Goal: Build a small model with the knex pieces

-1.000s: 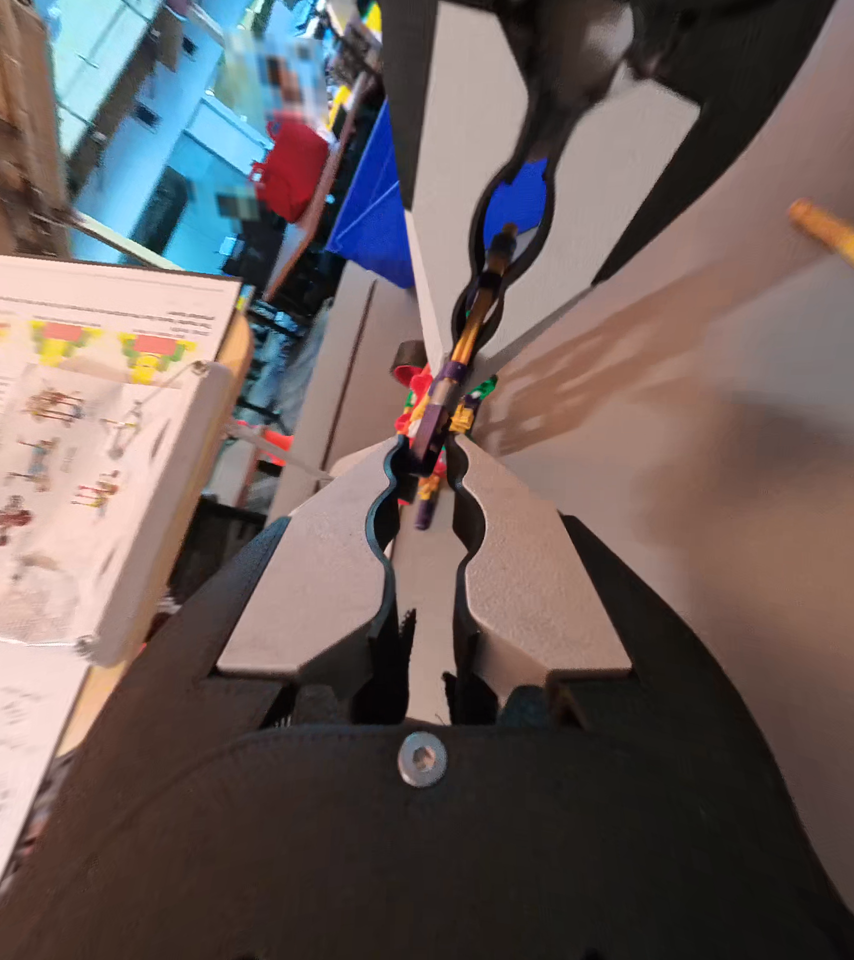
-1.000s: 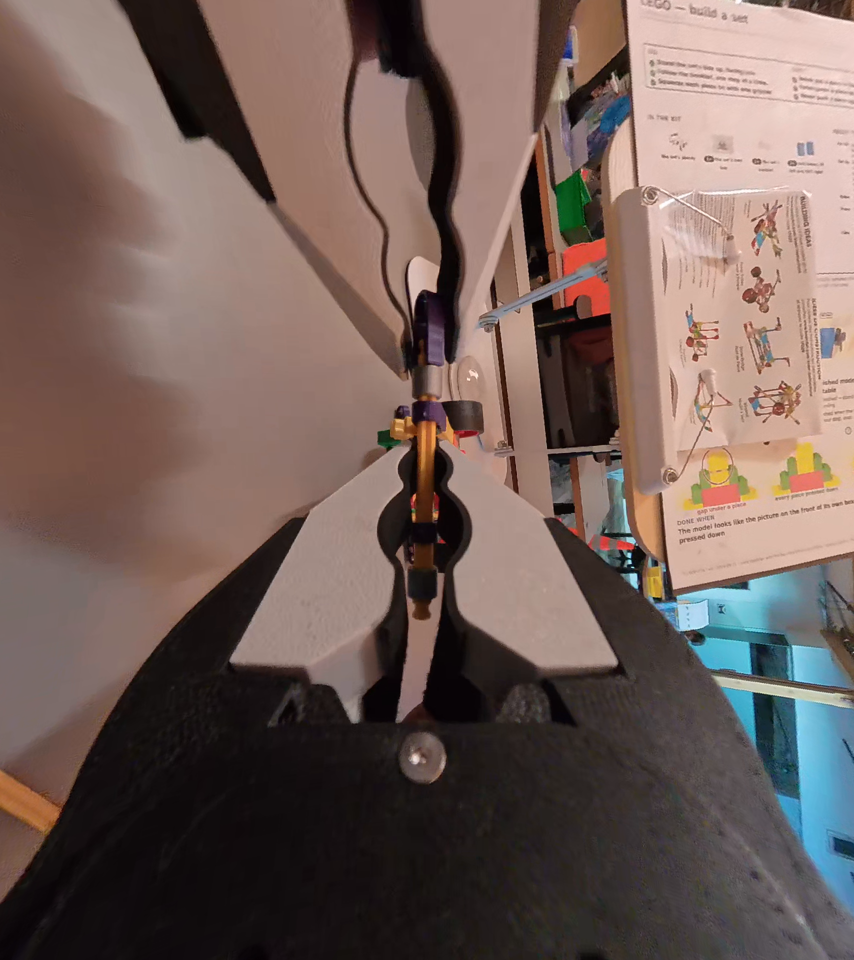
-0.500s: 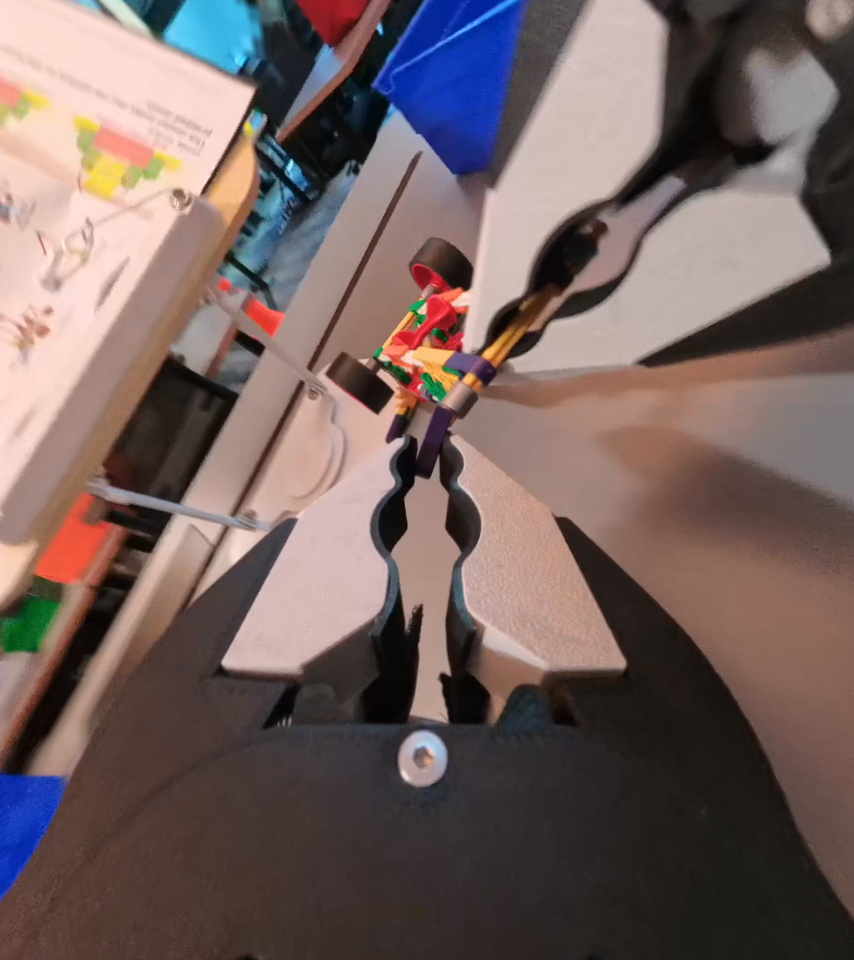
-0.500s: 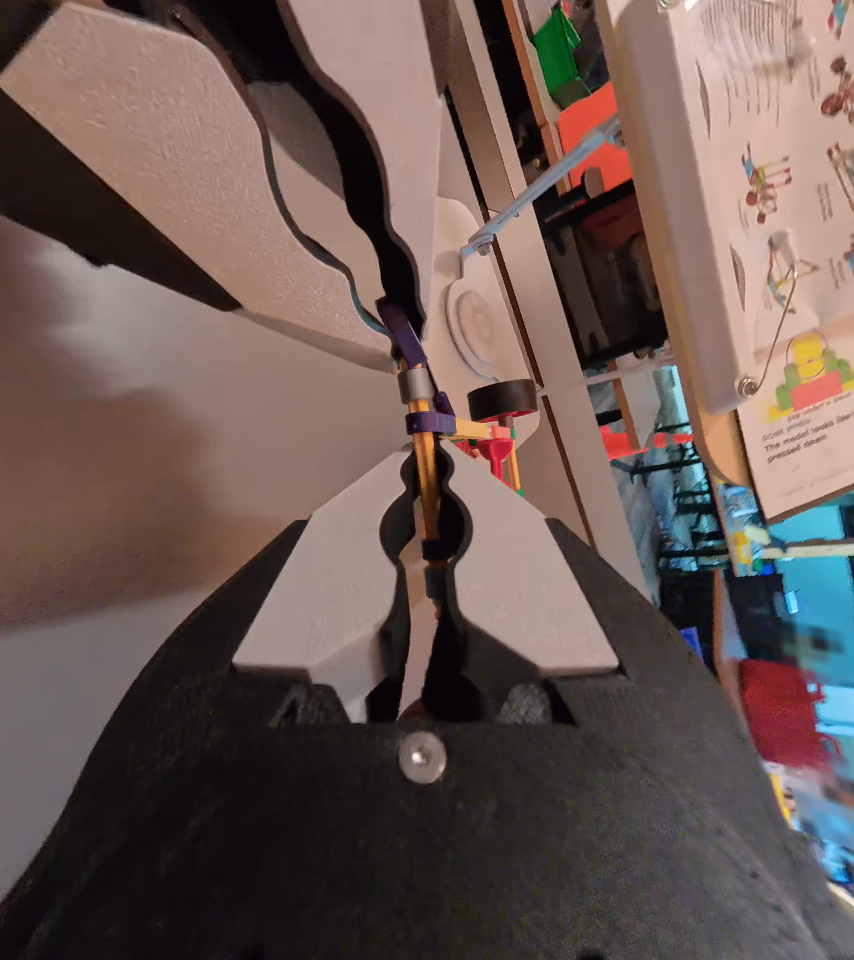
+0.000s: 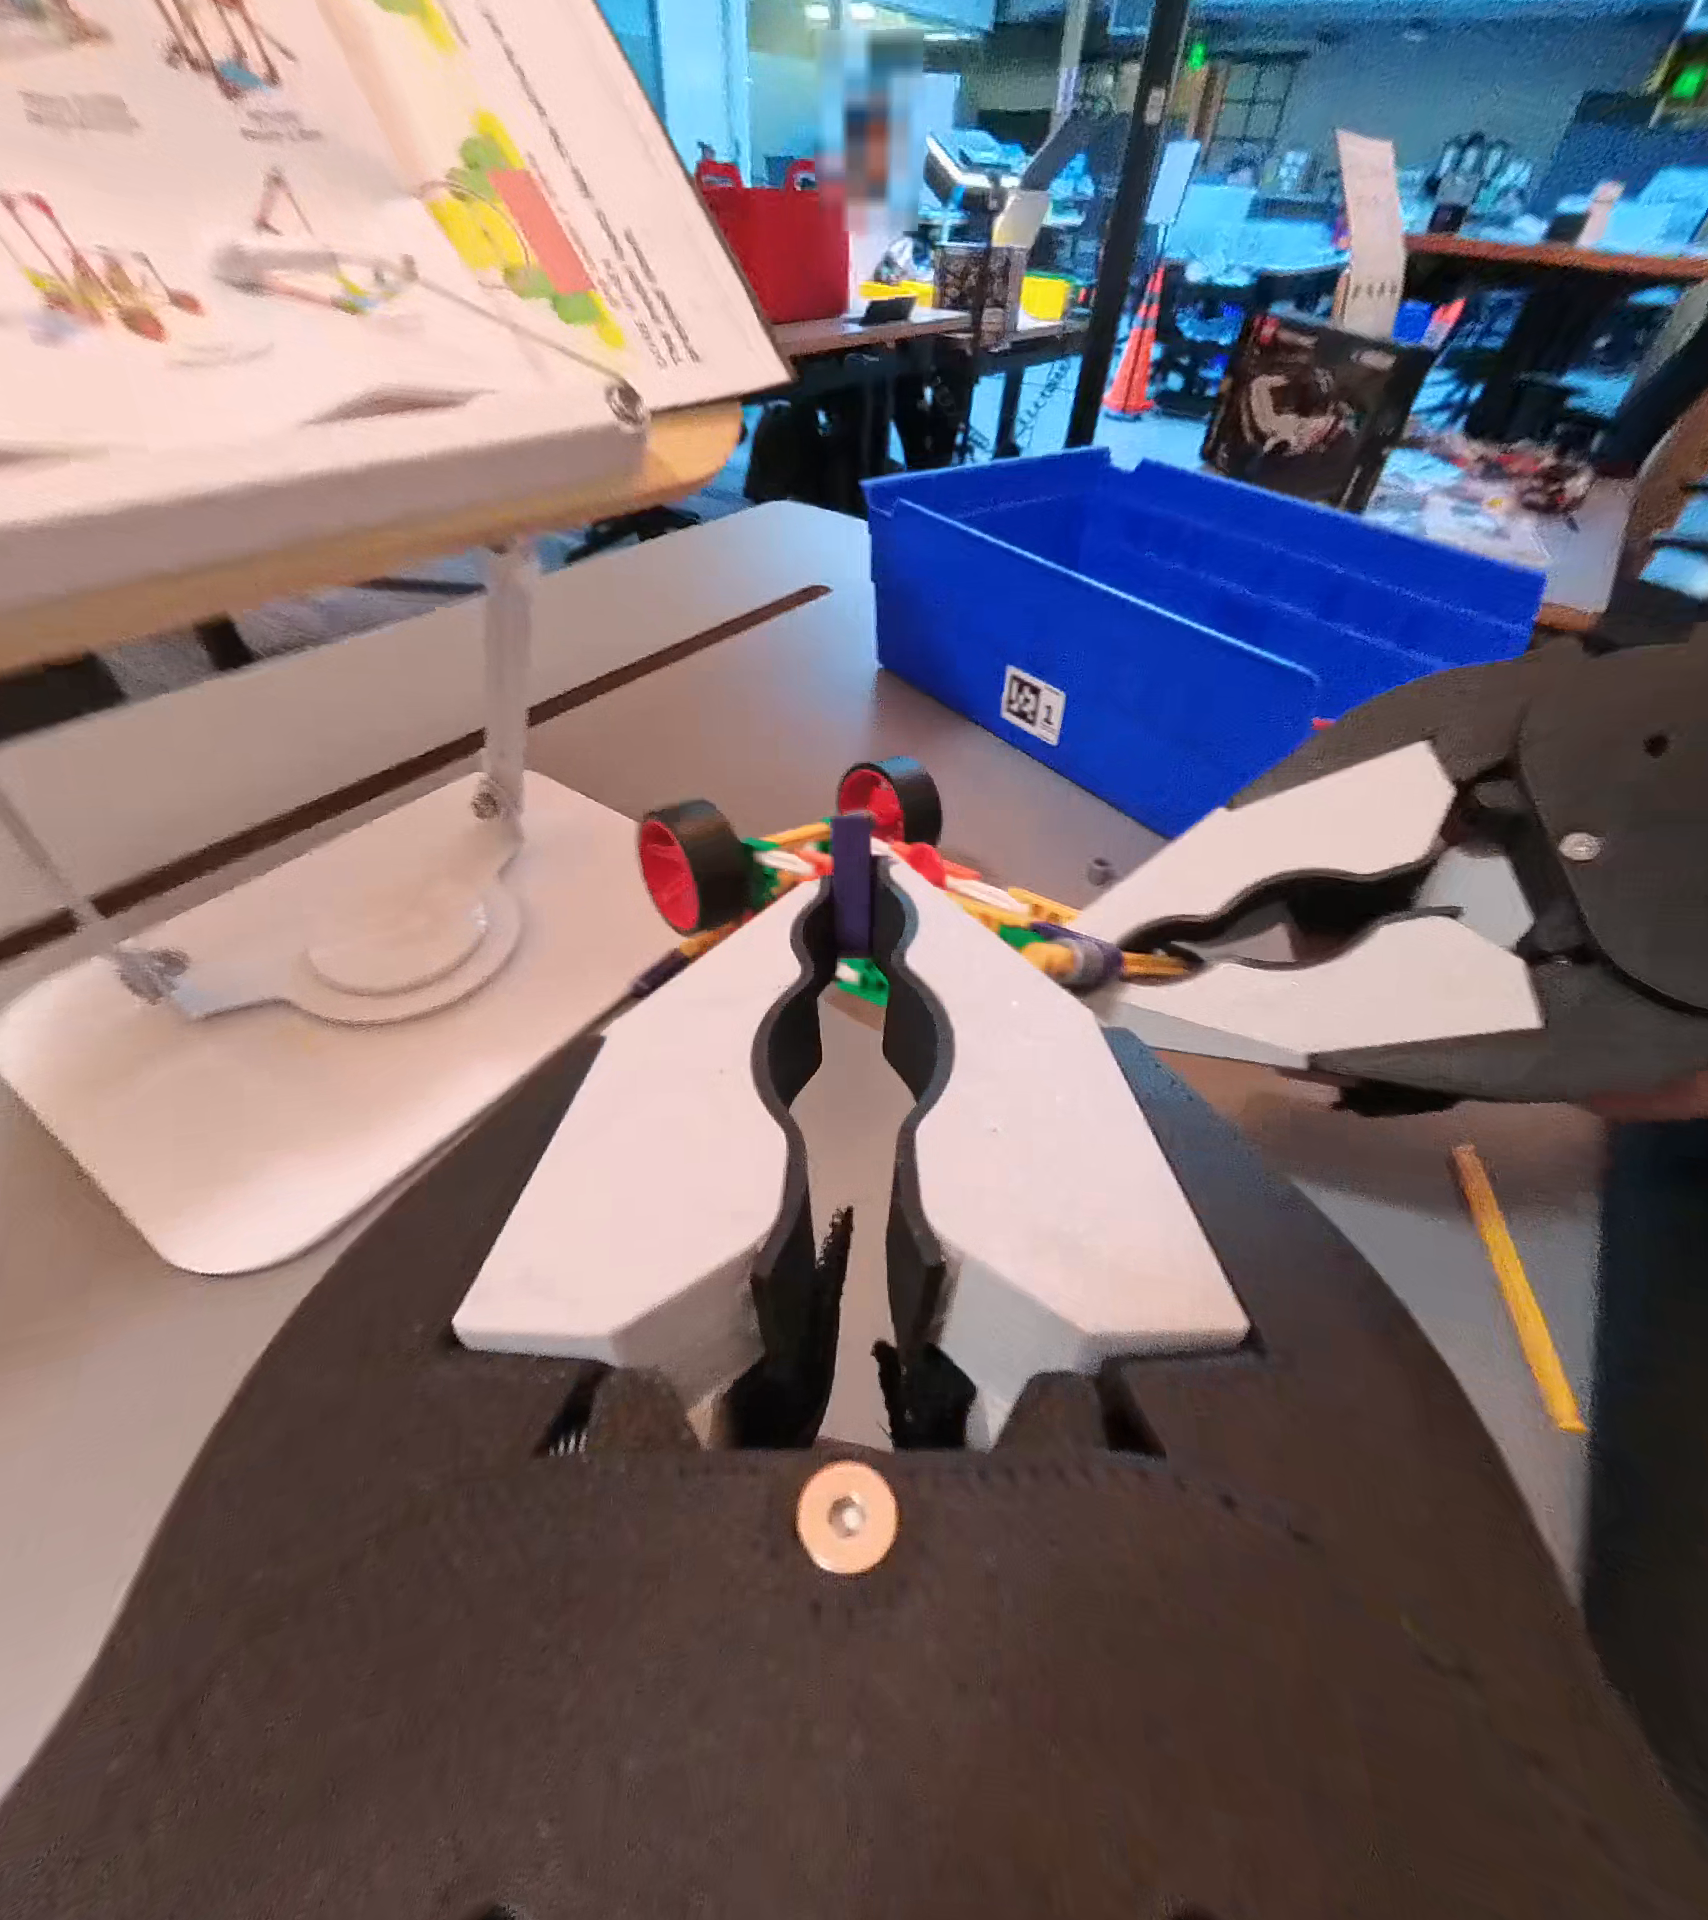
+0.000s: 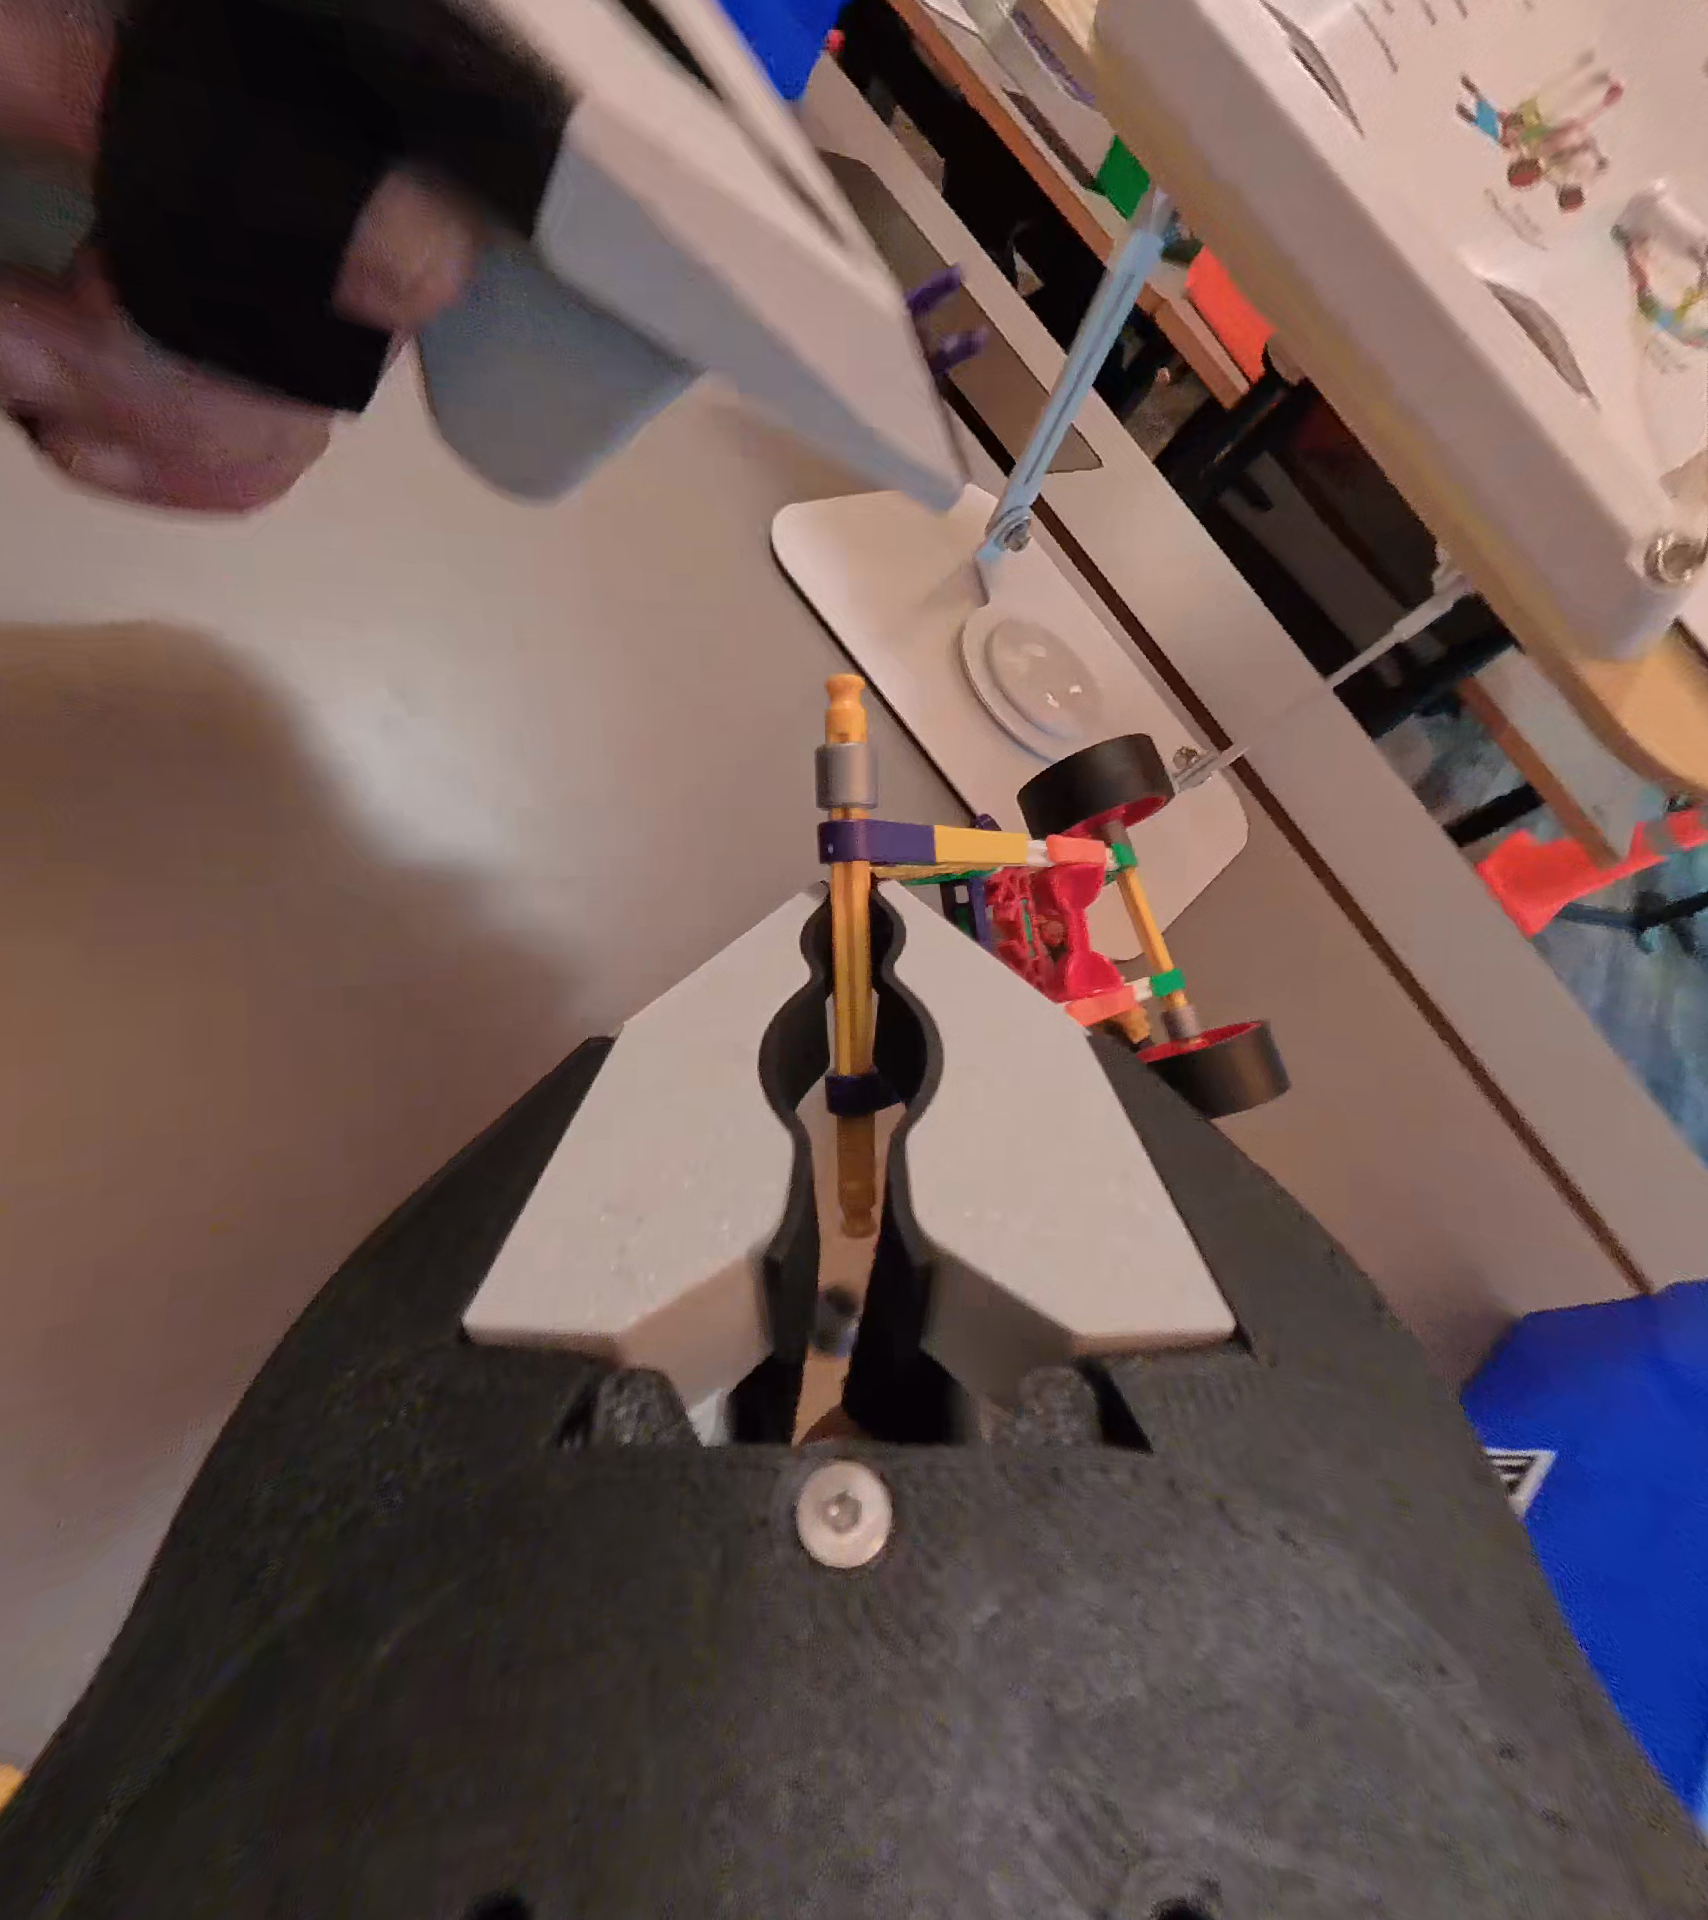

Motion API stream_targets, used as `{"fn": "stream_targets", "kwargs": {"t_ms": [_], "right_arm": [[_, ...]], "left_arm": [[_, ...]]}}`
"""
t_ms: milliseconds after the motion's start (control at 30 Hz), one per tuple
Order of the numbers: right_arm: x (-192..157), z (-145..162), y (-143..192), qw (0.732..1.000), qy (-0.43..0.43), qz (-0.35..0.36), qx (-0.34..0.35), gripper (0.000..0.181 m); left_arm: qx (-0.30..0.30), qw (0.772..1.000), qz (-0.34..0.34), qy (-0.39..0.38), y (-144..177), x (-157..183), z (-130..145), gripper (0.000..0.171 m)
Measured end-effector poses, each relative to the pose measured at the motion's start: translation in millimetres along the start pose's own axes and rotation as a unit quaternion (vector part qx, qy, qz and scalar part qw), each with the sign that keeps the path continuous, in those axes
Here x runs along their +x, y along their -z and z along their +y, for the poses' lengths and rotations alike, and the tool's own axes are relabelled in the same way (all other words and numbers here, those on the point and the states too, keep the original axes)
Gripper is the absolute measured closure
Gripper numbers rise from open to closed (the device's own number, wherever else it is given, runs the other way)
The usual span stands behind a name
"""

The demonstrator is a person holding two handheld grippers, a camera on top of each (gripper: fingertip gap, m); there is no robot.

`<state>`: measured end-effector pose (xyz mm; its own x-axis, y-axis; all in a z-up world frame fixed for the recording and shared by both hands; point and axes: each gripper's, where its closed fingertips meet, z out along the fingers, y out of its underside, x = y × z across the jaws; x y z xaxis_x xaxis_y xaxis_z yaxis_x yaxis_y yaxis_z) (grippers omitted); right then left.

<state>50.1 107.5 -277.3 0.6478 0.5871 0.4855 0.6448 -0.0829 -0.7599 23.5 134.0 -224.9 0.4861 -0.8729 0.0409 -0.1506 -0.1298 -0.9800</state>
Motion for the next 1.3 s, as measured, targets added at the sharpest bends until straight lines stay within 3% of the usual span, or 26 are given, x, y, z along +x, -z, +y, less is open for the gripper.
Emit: {"fn": "stream_targets", "kwargs": {"t_ms": [67, 167, 233, 333, 400, 467, 600, 633, 667, 700, 767, 833, 1033, 1133, 1300], "right_arm": [[-13.7, 6.2, -2.6, 0.999, 0.038, -0.029, -0.012, 0.181], [-41.1, 16.9, -10.6, 0.990, 0.123, -0.061, -0.039, 0.181], [-55.1, 21.4, -13.2, 0.983, 0.157, -0.080, -0.046, 0.181], [-61.1, 26.8, -13.6, 0.979, 0.172, -0.097, -0.047, 0.181], [-61.2, 29.9, -13.4, 0.979, 0.171, -0.103, -0.049, 0.181], [-63.9, 29.1, -12.2, 0.978, 0.171, -0.115, -0.041, 0.181], [-71.3, 33.8, -11.6, 0.973, 0.183, -0.136, -0.044, 0.181], [-72.1, 35.5, -11.5, 0.971, 0.186, -0.140, -0.045, 0.181], [-72.4, 36.6, -11.1, 0.971, 0.186, -0.143, -0.046, 0.181], [-72.0, 37.0, -10.2, 0.971, 0.185, -0.147, -0.045, 0.181], [-68.5, 35.6, -8.1, 0.972, 0.177, -0.148, -0.039, 0.181], [-62.4, 32.8, -5.4, 0.975, 0.165, -0.146, -0.029, 0.181], [-52.0, 27.2, 4.0, 0.979, 0.125, -0.164, -0.003, 0.181], [-38.3, 19.2, 12.4, 0.982, 0.088, -0.166, 0.025, 0.181], [-21.8, 10.5, 27.5, 0.983, 0.090, -0.152, 0.061, 0.181]], "left_arm": [[-0.015, 0.997, -0.002, -0.071, -1.2, 4.2, -10.0, 0.169], [-0.008, 0.982, 0.060, -0.182, -17.0, 51.1, -47.7, 0.169], [-0.011, 0.964, 0.076, -0.256, -44.3, 81.0, -73.8, 0.169], [-0.067, 0.931, 0.151, -0.326, -104.0, 131.4, -79.8, 0.169], [-0.132, 0.902, 0.227, -0.343, -139.2, 164.2, -61.1, 0.168], [-0.148, 0.885, 0.230, -0.377, -177.1, 181.4, -51.9, 0.168], [-0.243, 0.841, 0.264, -0.405, -225.5, 194.3, -1.5, 0.168], [-0.261, 0.837, 0.252, -0.409, -235.4, 189.4, 6.9, 0.167], [-0.244, 0.848, 0.219, -0.416, -249.3, 182.1, -0.9, 0.163], [-0.250, 0.850, 0.223, -0.407, -252.2, 180.1, -1.8, 0.151], [-0.248, 0.864, 0.226, -0.377, -251.0, 176.4, -10.8, 0.115], [-0.210, 0.872, 0.204, -0.393, -242.5, 165.6, -30.3, 0.103], [-0.157, 0.904, 0.174, -0.358, -167.8, 116.3, -68.5, 0.099], [-0.138, 0.917, 0.169, -0.335, -111.2, 86.2, -68.2, 0.105], [-0.144, 0.890, 0.186, -0.390, -21.8, 54.2, -31.2, 0.107]]}}
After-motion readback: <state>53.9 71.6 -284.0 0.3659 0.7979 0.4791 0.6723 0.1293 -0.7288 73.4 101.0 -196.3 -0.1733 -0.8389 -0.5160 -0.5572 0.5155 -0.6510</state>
